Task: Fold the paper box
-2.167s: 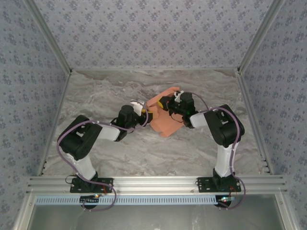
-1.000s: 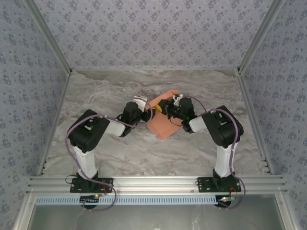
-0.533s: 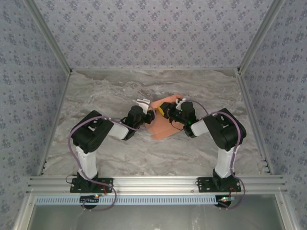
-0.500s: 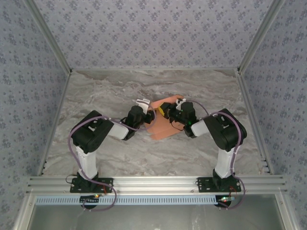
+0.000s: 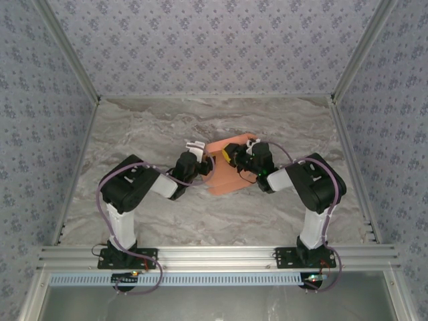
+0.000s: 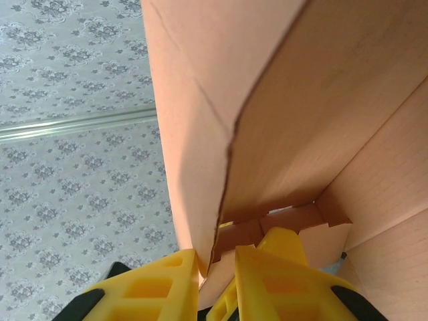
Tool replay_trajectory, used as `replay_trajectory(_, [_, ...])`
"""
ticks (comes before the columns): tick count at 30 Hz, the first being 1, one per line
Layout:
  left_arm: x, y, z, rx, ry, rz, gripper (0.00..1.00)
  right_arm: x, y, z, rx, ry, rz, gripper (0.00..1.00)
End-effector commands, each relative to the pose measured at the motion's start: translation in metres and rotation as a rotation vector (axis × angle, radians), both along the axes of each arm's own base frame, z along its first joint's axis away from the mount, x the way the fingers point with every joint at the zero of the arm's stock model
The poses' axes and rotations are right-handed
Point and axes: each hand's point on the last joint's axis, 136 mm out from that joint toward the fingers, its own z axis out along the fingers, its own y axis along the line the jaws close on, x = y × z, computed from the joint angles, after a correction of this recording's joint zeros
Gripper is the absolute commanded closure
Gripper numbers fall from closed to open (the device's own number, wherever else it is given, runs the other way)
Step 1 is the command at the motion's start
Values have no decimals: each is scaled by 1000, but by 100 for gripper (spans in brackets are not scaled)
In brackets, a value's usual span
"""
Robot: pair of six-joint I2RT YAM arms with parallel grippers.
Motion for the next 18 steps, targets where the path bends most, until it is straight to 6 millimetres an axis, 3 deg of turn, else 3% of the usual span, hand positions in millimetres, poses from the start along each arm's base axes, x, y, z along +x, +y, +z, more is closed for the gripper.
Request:
replay_trajectory(1, [2, 3, 2, -36, -21, 32, 46, 4, -3, -13, -28, 62, -43, 78])
replay_trajectory(9, [8, 4, 9, -20, -49, 75, 71, 2, 0, -5, -26, 56, -53, 78])
replay_trajectory(18, [11, 1, 7, 7, -50, 66, 77, -22, -19, 7, -88, 22, -57, 68])
